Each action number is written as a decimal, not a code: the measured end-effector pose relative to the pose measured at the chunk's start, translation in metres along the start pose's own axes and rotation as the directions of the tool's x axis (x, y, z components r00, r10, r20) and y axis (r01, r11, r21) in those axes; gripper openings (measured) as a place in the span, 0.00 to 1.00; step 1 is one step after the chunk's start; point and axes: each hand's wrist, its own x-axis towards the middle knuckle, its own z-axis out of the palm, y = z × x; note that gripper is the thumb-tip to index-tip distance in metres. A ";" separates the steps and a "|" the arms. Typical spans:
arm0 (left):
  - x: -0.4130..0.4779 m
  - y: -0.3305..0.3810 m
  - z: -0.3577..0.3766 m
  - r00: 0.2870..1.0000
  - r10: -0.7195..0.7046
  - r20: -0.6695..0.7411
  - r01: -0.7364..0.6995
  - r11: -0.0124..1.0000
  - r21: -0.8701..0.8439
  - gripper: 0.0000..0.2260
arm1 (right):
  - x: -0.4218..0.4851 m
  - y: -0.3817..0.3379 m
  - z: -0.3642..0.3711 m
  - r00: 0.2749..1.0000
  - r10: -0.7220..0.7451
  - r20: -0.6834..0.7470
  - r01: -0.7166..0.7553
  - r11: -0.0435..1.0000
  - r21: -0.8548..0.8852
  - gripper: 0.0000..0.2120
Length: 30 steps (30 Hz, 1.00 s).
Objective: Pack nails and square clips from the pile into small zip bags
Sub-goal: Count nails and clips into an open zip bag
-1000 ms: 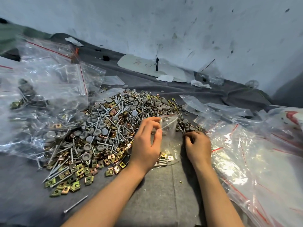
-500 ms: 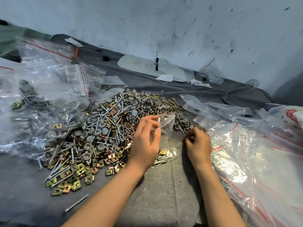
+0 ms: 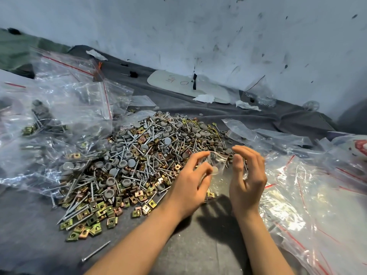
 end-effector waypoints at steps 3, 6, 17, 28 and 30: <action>0.001 0.001 0.002 0.995 -0.055 -0.087 0.052 0.998 -0.039 0.03 | 0.000 0.009 0.001 0.979 0.196 0.063 -0.190 0.978 -0.089 0.09; 0.002 0.000 0.002 0.974 -0.117 -0.192 0.110 0.993 -0.048 0.04 | -0.001 0.019 0.008 0.895 0.318 0.313 -0.284 0.947 -0.151 0.09; 0.005 -0.001 -0.005 0.904 -0.220 -0.367 0.161 0.970 -0.184 0.05 | -0.007 0.042 0.017 0.667 0.493 0.559 -0.203 0.842 -0.500 0.22; 0.003 0.002 -0.006 0.917 -0.161 -0.366 0.111 0.982 -0.155 0.05 | -0.007 0.038 0.015 0.729 0.479 0.489 -0.312 0.868 -0.385 0.18; 0.003 0.001 -0.005 0.919 -0.138 -0.370 0.095 0.987 -0.131 0.05 | -0.007 0.033 0.014 0.768 0.447 0.458 -0.329 0.890 -0.316 0.17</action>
